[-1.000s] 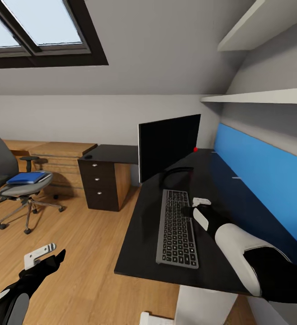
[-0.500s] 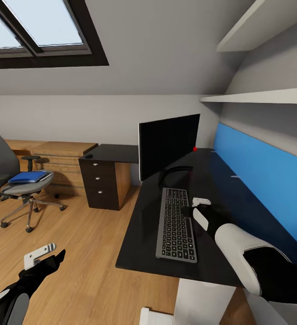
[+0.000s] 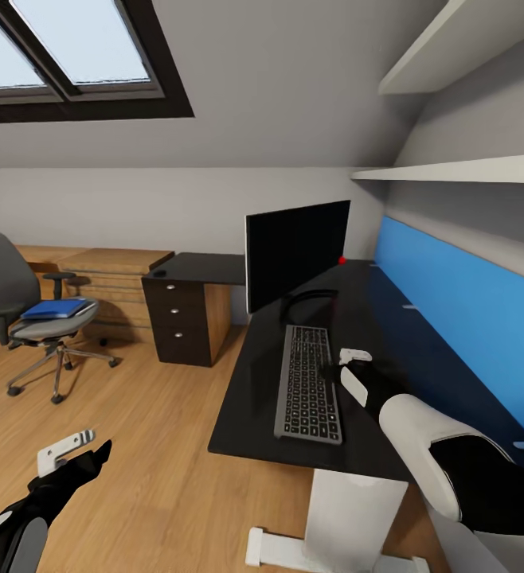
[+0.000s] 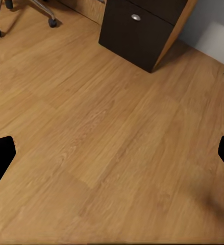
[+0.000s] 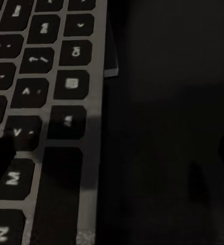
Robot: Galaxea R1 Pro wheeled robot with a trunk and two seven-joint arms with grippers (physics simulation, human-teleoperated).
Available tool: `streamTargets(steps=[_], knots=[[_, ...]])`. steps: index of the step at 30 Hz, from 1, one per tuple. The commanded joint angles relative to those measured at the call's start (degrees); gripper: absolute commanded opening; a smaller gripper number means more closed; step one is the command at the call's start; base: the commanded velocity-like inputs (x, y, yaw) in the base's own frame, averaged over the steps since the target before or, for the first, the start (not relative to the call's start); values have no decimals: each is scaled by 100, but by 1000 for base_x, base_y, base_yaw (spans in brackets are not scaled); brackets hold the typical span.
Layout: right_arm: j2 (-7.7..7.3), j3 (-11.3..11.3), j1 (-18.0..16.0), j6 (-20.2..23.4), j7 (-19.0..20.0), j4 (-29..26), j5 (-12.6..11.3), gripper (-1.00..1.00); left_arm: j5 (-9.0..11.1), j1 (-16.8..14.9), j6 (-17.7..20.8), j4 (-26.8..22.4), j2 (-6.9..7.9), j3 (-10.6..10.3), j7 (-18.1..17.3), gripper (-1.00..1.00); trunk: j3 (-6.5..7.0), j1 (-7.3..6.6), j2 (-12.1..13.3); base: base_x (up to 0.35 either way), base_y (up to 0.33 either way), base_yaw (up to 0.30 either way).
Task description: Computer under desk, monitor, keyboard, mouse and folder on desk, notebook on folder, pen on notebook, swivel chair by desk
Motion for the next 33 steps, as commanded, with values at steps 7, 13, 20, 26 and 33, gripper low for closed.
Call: streamTargets(steps=[7,13,20,26,33], knots=[[0,49,-2,33,-40,-12,-59,100,67,-3,26,-8,2,44,44,100,-6,-3,-3,-64,0,0],[-3,49,-2,34,-40,-12,-59,100,69,-3,26,-8,2,55,44,100,-6,-3,-3,-48,0,0],[-4,49,-2,35,-40,-11,-59,100,70,-3,26,-8,2,57,44,100,-6,-3,-3,-238,0,0],[-2,49,-2,33,-40,-8,-59,100,68,-3,21,-8,-1,54,48,100,-6,-3,-3,-103,0,0],[-2,49,-2,35,-40,-7,-57,100,65,-3,10,-8,-6,52,51,100,-6,-3,-3,-19,0,0]])
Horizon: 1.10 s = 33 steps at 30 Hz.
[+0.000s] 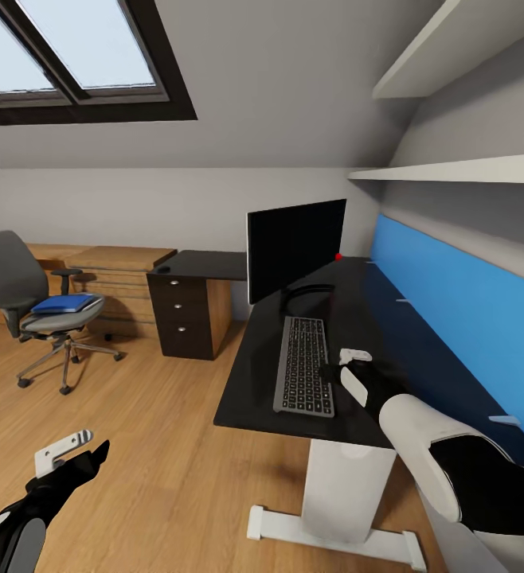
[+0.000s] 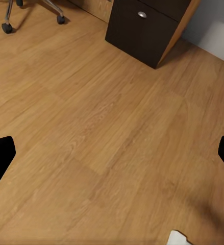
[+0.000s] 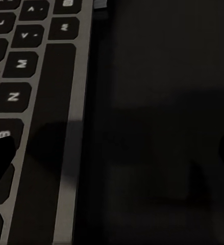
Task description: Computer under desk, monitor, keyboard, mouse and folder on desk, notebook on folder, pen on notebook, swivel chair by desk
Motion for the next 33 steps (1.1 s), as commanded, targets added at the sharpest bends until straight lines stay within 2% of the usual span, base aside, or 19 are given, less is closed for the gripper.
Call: streamTargets(steps=[1,21,33], knots=[[-2,49,-2,27,-40,-11,-59,100,61,-3,27,-8,2,-2,47,100,-6,-1,-3,-6,0,0],[0,49,-2,-64,-13,-37,-61,100,53,-3,17,-1,-15,-14,46,100,-6,-1,-3,1,0,0],[0,49,-2,-68,-13,-63,-61,100,52,-3,9,10,-18,-24,39,100,-6,-1,-3,131,0,0]])
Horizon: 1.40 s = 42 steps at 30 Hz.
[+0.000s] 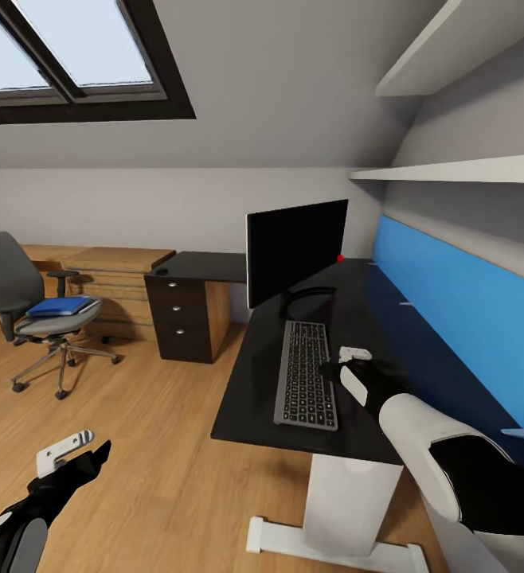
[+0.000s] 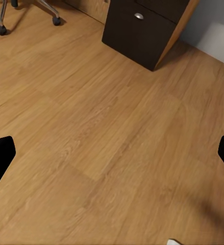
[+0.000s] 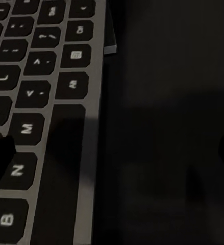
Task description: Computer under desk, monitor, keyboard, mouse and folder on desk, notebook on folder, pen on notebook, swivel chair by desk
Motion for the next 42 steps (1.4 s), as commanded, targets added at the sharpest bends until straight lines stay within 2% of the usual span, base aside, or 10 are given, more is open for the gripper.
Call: streamTargets(steps=[1,8,20,42], knots=[[-2,49,-2,28,-40,-13,-58,100,61,-3,28,-8,2,-3,47,100,-6,0,-3,22,0,0],[-2,49,-2,29,-42,-12,-58,100,61,-3,28,-8,1,-3,47,100,-6,0,-3,64,0,0],[-2,49,-2,29,-41,-10,-57,100,53,-3,28,25,-4,-10,47,100,-6,0,-3,234,0,0],[-9,48,-2,27,-56,7,-49,100,61,-3,31,20,-5,-42,33,100,-6,0,-3,73,0,0]])
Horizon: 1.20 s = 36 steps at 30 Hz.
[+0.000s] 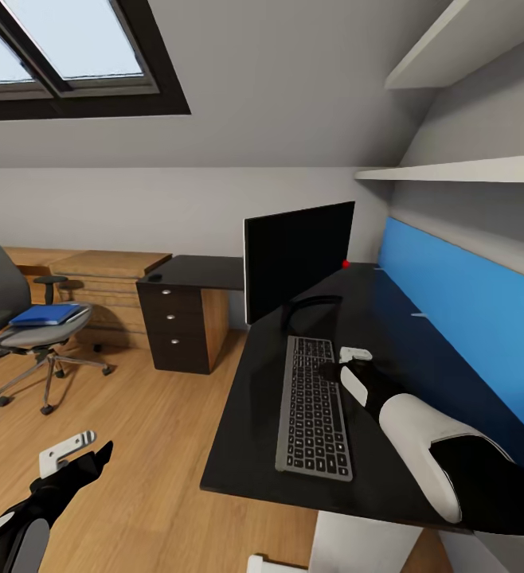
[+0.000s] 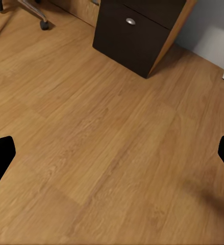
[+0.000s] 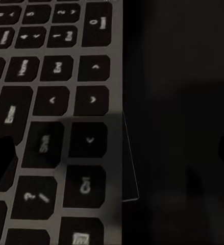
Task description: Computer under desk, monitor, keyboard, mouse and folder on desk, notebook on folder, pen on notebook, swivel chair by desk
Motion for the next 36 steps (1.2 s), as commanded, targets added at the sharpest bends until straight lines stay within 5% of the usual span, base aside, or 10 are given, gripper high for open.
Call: streamTargets(steps=[1,9,18,36], knots=[[-3,49,-2,27,-38,-11,-58,100,63,-3,29,-12,2,-4,47,100,-6,0,-3,12,0,0],[-4,49,-2,21,-33,-6,-54,100,70,-3,33,-37,5,-1,50,100,-6,0,-3,4,0,0],[4,49,-2,-13,-40,-2,-49,100,70,-3,33,-44,10,0,56,100,-168,197,-364,0,0,0],[5,49,-2,-6,-42,3,-41,100,77,-3,38,-38,20,25,41,100,-168,197,-364,0,0,0]])
